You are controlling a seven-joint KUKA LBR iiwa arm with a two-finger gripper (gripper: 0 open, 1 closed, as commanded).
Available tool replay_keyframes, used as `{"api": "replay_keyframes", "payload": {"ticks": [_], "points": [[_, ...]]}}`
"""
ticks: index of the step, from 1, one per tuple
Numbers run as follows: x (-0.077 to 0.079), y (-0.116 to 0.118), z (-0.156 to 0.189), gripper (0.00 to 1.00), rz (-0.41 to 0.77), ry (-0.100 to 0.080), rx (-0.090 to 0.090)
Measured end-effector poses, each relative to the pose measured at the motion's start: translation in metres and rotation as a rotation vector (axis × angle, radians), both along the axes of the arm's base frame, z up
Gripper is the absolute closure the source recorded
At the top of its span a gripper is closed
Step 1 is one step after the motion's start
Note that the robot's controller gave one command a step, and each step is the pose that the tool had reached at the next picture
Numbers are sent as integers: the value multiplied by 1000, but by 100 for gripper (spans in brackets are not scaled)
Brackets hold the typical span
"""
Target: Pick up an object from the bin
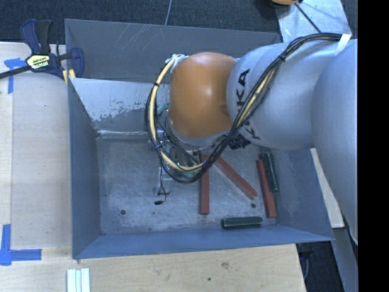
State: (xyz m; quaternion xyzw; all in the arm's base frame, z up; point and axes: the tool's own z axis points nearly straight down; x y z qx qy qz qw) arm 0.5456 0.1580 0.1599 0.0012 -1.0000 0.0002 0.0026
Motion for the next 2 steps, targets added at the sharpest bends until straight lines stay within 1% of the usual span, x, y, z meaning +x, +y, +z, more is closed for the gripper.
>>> {"api": "replay_keyframes", "payload": {"ticks": [1,2], "points": [[2,-1,4,0,-3,-8,1],[51,-55,-50,0,121,-15,2]]}}
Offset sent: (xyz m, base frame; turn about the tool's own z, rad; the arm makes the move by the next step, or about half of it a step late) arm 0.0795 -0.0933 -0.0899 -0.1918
